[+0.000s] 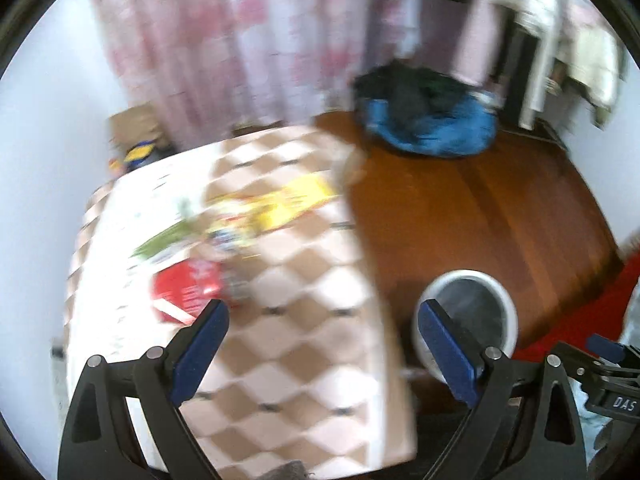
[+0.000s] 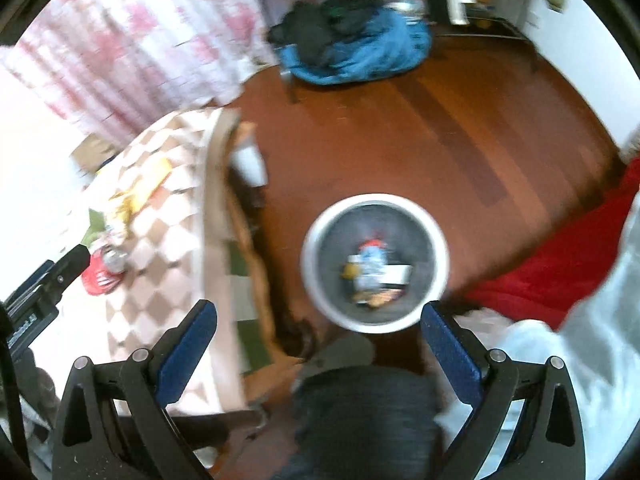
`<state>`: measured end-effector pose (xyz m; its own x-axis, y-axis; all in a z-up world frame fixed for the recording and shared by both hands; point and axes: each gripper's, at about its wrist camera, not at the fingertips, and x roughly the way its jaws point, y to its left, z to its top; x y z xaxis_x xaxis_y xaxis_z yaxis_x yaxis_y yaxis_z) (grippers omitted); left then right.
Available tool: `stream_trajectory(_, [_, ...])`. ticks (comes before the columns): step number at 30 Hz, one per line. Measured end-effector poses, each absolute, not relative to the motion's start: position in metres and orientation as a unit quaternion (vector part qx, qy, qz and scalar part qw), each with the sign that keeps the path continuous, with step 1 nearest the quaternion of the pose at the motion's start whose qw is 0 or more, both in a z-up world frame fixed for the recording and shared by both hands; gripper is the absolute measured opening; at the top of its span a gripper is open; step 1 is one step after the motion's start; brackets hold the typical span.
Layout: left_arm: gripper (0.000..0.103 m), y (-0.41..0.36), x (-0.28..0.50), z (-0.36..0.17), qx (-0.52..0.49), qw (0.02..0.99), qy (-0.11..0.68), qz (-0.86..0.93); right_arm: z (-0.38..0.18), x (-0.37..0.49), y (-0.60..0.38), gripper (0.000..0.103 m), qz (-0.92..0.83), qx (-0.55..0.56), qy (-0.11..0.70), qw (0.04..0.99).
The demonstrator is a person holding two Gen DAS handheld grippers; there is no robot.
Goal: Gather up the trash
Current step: 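Grasp the red cola can with the left tool while the right tool grasps the yellow snack bag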
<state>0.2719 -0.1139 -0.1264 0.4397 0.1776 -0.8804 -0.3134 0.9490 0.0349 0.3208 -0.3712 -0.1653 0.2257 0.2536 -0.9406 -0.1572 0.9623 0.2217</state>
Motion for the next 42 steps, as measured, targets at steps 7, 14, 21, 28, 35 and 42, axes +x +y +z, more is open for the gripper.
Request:
stream_trajectory(7, [0.097,0.006,0.228,-0.171,-0.094,0.816,0.525,0.223,-0.217,0.321,-0.244,0.103,0.227,0.043,0.644,0.729])
stream_trajectory(14, [0.096,0.011,0.26,-0.225,0.129,0.79,0.593,0.087,-0.256,0.333,-0.183,0.103,0.231,-0.014,0.673,0.703])
stream_trajectory(21, [0.096,-0.014,0.294,-0.26,0.246,0.749,0.613,-0.041,-0.279,0.354,-0.17,0.103,0.206,-0.041,0.688,0.695])
stream_trajectory(28, [0.087,-0.015,0.313,-0.285,0.232,0.735,0.631,-0.08,-0.285,0.363,-0.172,0.103,0.202,-0.049,0.692,0.692])
stream_trajectory(35, [0.087,0.005,0.288,-0.277,0.151,0.764,0.627,-0.022,-0.271,0.367,-0.162,0.103,0.217,-0.033,0.674,0.705])
stream_trajectory(42, [0.087,0.092,0.251,-0.268,-0.074,0.77,0.614,0.158,-0.266,0.377,-0.108,0.103,0.252,0.004,0.66,0.708])
